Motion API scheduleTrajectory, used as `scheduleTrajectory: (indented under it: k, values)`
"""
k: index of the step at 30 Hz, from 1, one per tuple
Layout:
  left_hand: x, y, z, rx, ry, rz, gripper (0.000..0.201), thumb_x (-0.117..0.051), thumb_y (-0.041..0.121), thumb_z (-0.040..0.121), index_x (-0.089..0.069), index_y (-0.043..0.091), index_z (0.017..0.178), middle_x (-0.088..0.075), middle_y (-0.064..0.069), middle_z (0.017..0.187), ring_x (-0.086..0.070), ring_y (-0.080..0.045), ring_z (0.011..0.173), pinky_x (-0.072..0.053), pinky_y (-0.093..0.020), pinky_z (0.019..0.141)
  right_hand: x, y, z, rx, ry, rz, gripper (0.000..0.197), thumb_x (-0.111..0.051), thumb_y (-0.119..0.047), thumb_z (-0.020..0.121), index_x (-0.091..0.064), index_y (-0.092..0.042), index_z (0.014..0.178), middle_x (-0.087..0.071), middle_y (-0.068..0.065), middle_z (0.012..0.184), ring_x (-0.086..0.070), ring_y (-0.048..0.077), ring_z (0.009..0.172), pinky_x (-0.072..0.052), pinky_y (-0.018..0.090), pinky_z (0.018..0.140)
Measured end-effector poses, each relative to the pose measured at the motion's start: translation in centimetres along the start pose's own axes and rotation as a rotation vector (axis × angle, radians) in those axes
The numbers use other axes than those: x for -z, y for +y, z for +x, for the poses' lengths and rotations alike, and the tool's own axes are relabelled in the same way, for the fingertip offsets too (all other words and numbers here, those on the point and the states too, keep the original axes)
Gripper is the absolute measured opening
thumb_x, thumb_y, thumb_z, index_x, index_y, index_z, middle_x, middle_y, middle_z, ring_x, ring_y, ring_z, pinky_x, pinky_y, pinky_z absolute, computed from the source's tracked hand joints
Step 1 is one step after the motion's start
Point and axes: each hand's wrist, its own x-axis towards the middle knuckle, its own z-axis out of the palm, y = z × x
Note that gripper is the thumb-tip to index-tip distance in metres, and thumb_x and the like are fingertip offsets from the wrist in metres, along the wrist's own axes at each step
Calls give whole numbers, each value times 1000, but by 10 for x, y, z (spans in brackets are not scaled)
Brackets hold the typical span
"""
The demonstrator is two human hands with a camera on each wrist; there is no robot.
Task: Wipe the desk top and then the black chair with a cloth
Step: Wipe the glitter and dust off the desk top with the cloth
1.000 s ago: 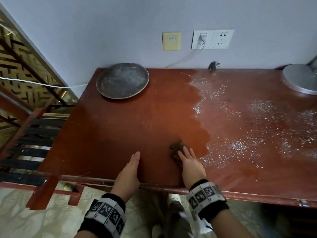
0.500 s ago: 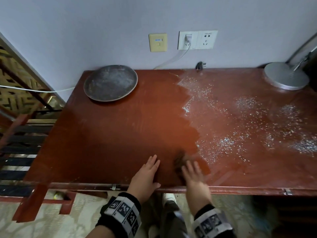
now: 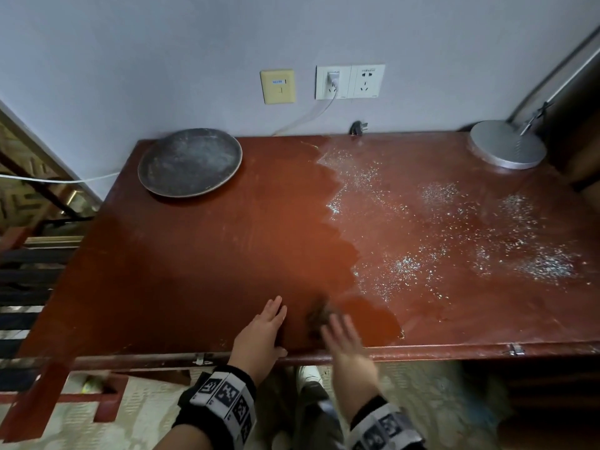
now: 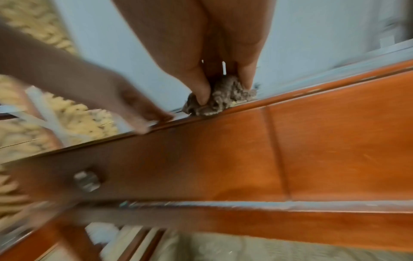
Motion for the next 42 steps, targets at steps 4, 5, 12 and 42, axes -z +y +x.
scheduleTrajectory:
  k: [4, 5, 12, 42]
  values:
    - [2, 0, 1, -4, -5, 25, 78, -58, 17, 92, -8, 23, 152, 9, 10, 158, -3, -7, 145, -21, -24, 114, 9, -8, -6, 92, -110, -19, 90, -85, -5, 7, -75, -31, 93, -67, -9, 114, -66, 12, 102, -53, 16, 53]
    - [3, 0, 1, 1, -11, 21, 79, -59, 19, 91, -8, 23, 152, 8, 11, 158, -3, -7, 145, -21, -25, 113, 16, 6, -4, 41, -85, -5, 91, -82, 3, 10, -75, -28, 95, -65, -7, 118, -66, 14, 103, -54, 15, 55]
    - [3, 0, 2, 18, -53, 43, 81, -60, 26, 91, -6, 26, 151, 10, 12, 157, -13, -8, 144, -28, -25, 112, 69, 53, 38, -302, -219, -57, 62, -33, 4, 92, -16, -15, 148, -3, 4, 158, -5, 23, 145, -28, 34, 113]
    - [56, 26, 130, 22, -51, 93, 87, -64, 30, 88, -6, 24, 152, 8, 7, 158, 3, -7, 145, -5, -26, 117, 85, 97, 156, 65, -277, -56, 62, -48, 3, 87, -32, -15, 145, -17, 1, 156, -13, 23, 144, -33, 30, 110]
